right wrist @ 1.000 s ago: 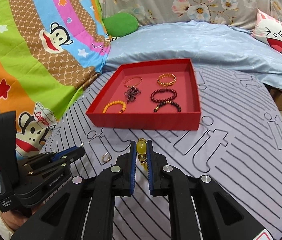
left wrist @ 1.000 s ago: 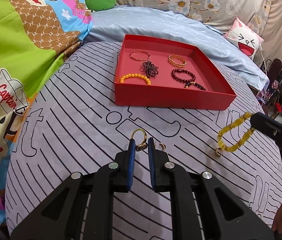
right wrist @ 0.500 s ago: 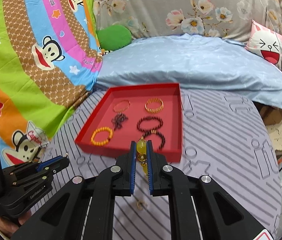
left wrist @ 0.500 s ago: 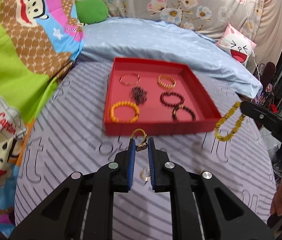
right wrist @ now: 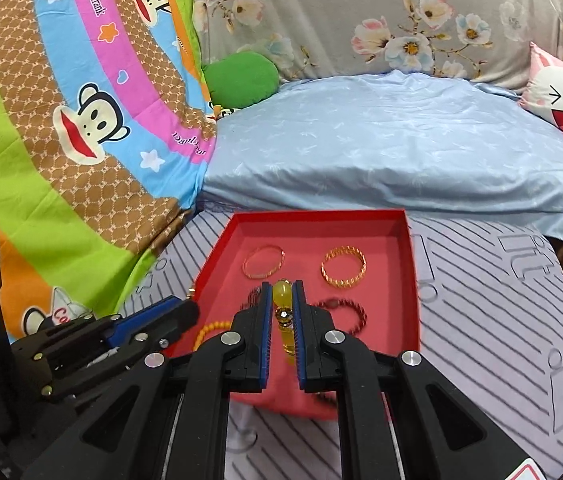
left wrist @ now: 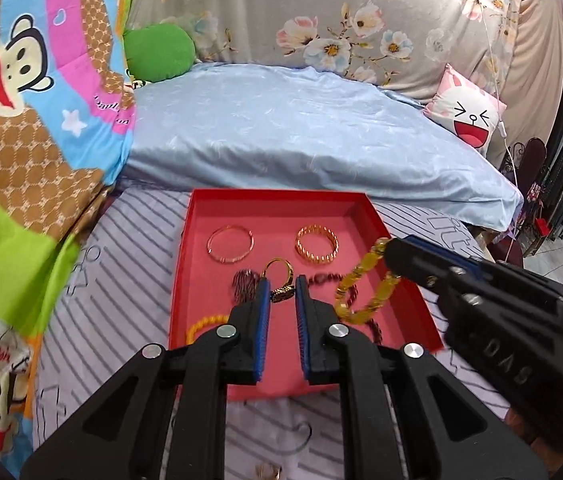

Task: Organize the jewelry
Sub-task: 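Carry the gold ring and citrine bracelet into the tray and release both, then withdraw both open tools from the tray toward the gold hoop earring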

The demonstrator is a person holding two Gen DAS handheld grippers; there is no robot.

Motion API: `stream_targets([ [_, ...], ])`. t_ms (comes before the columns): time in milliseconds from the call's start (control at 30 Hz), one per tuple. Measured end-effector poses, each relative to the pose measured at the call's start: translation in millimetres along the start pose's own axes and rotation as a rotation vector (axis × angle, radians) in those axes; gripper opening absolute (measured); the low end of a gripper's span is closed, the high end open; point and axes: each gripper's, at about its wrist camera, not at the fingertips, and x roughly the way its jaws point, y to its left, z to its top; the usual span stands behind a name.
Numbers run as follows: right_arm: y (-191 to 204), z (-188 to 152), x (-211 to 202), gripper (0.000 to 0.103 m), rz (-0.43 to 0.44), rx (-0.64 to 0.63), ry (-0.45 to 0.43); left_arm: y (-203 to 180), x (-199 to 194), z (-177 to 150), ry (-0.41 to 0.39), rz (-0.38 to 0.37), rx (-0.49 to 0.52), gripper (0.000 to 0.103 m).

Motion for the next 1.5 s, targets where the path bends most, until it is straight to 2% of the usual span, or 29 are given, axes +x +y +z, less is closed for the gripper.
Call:
stream_targets([
  [400, -19, -3, 45, 0.009, -0.028, 0.029, 0.068, -3, 50, -4, 0.077, -0.002, -0.006, 0.012],
  [600, -20, -3, 57, 0.009, -0.019, 0.033, 0.071, 0, 66, -6, 0.099, 0.001, -0.012, 0.012],
  [767, -34, -12, 71, 0.010, -0.039, 0.069, 0.109, -3, 77, -12, 0.117, 0.024, 0.009, 0.014],
  [900, -40, -17, 70, 0.016, -0.057, 0.076, 0.107, -6, 82, -16, 0.116, 0.038, 0.009, 0.017],
  [967, -41, -19, 69, 0.019, -0.057, 0.078, 0.106, -6, 84, -16, 0.118, 0.051, 0.008, 0.028],
  [1233, -40, -23, 58, 0.027, -0.069, 0.069, 0.092, -8, 81, -18, 0.115, 0.061, 0.009, 0.030],
  [1500, -37, -25, 37, 0.027, -0.083, 0.060, 0.059, -12, 64, -20, 0.094, 0.063, 0.022, 0.030],
])
